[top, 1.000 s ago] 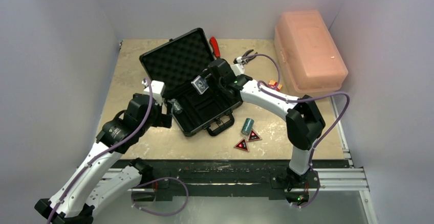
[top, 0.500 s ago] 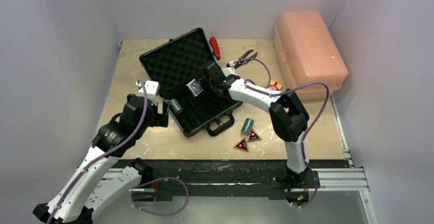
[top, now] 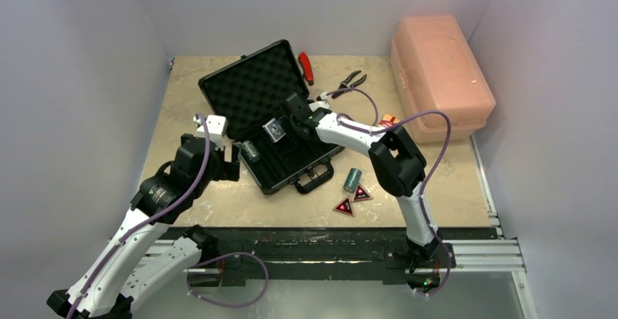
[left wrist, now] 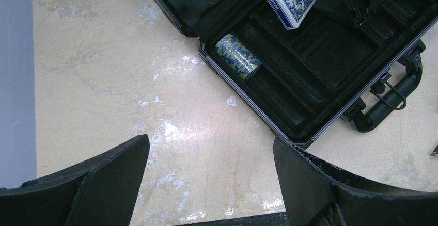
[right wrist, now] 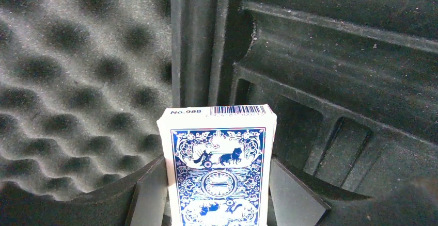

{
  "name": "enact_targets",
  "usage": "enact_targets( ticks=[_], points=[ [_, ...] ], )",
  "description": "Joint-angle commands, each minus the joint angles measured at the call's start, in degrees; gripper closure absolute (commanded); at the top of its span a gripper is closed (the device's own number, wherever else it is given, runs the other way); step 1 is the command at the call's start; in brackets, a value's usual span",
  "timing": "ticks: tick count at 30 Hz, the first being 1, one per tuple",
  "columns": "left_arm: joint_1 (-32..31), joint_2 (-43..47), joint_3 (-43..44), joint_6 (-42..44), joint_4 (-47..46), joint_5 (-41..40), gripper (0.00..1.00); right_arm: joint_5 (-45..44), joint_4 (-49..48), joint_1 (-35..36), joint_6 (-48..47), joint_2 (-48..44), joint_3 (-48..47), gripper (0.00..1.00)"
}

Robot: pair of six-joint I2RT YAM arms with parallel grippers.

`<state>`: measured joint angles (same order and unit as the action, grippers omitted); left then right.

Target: Pack up texas hold em set

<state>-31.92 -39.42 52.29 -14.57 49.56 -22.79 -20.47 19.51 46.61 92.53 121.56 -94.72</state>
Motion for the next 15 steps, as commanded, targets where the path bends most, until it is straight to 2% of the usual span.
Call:
enact_targets(
  ticks=[1,15],
  points=[
    [0.24,0.21,2.03,-0.72,-0.38,-0.51,0.11,-3.23,0.3,0.41,2.39,0.06,-3.61,0.64],
    [0.19,0.75,1.85,-0.64,-0.61,-0.07,0.11,-3.79,2.75,1.15,2.92,3.51,-5.32,0.65]
  ],
)
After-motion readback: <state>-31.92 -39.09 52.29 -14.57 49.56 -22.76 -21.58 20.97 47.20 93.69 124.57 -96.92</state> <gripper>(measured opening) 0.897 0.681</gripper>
